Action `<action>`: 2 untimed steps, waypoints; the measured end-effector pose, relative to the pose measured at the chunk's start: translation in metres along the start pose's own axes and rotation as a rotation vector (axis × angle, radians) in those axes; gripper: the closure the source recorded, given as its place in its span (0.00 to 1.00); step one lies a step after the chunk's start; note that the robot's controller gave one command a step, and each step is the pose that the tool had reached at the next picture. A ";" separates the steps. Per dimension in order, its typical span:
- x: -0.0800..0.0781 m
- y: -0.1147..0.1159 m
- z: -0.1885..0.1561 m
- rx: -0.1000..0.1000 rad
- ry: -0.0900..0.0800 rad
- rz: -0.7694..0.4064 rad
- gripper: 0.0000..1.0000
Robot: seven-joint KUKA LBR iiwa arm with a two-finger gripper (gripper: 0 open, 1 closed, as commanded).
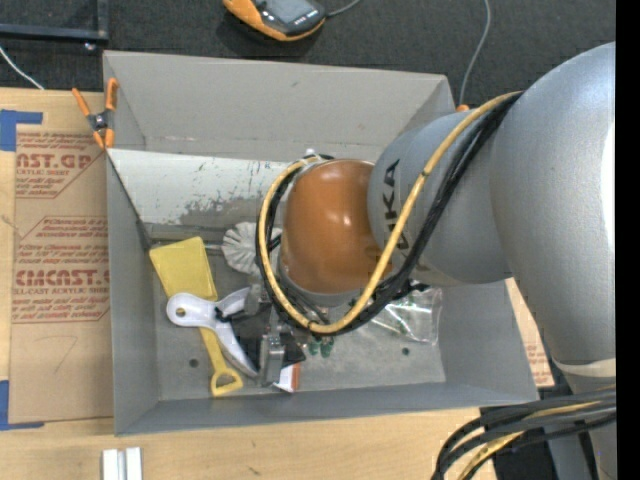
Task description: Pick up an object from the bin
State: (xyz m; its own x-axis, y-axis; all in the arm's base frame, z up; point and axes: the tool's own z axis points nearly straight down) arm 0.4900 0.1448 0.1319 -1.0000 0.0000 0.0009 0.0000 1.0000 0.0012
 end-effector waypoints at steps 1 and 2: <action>-0.001 -0.015 0.063 0.000 0.004 -0.046 0.00; -0.002 -0.015 0.064 -0.001 0.001 -0.046 0.00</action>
Offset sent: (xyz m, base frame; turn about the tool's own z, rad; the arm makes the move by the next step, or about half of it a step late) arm 0.0032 -0.0321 -0.0586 -0.0695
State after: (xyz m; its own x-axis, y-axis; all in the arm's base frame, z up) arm 0.4917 0.1294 0.0680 -0.9989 -0.0459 0.0022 -0.0459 0.9989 0.0018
